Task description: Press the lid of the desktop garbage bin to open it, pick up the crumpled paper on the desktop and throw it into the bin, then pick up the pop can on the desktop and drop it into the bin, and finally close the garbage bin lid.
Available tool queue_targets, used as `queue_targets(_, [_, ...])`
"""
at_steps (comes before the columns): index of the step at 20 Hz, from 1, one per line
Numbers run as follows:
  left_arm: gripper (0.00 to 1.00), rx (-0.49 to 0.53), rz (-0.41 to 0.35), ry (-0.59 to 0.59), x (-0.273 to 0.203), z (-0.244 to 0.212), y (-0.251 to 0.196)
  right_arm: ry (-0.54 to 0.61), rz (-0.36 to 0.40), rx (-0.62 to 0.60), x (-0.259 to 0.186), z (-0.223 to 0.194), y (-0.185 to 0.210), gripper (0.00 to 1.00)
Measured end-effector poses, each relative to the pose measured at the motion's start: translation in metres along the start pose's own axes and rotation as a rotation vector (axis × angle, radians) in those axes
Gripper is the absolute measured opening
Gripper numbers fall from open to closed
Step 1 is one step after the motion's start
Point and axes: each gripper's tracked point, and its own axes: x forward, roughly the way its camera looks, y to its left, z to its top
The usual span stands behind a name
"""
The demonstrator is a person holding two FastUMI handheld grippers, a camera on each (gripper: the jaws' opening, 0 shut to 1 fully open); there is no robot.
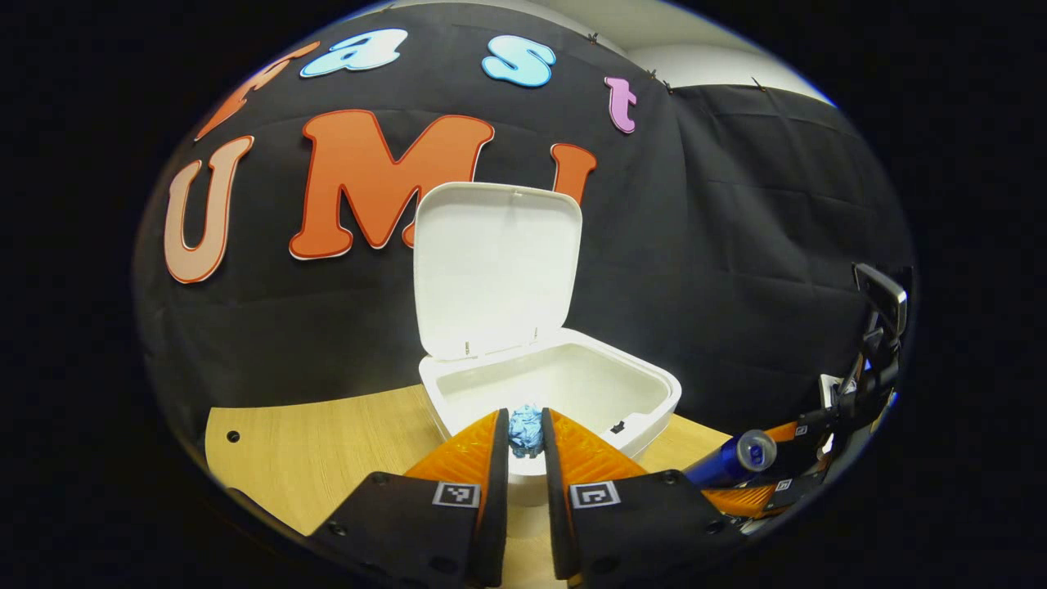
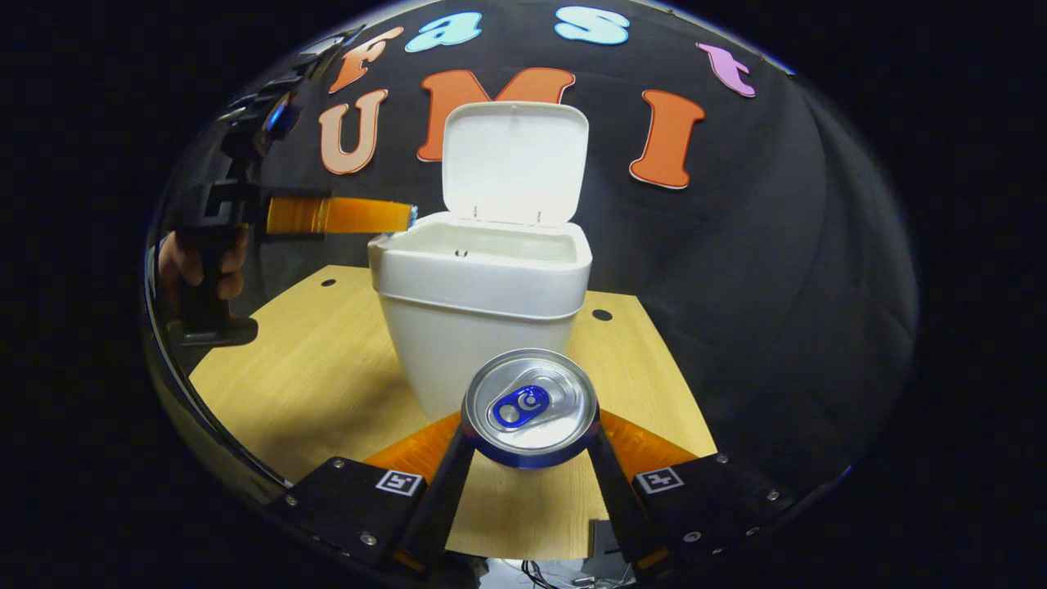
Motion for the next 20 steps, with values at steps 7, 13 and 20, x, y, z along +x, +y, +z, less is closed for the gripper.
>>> queue_targets(7, [0.46, 0.013, 0.000, 0.003, -0.004, -0.002, -0.001, -0.091, -0.031, -0.020, -0.013, 0.055, -0.022, 0.80])
queue_targets(13, [0.54, 0.034, 0.006, -0.007, -0.008, -0.001, -0.004, -0.172, -0.039, -0.048, -0.015, 0.106, -0.038, 0.80])
queue_targets(20, [0.98, 0.080, 0.051, 0.003, -0.025, -0.010, 0.007, -0.251, 0.003, -0.069, -0.003, 0.147, -0.039, 0.79])
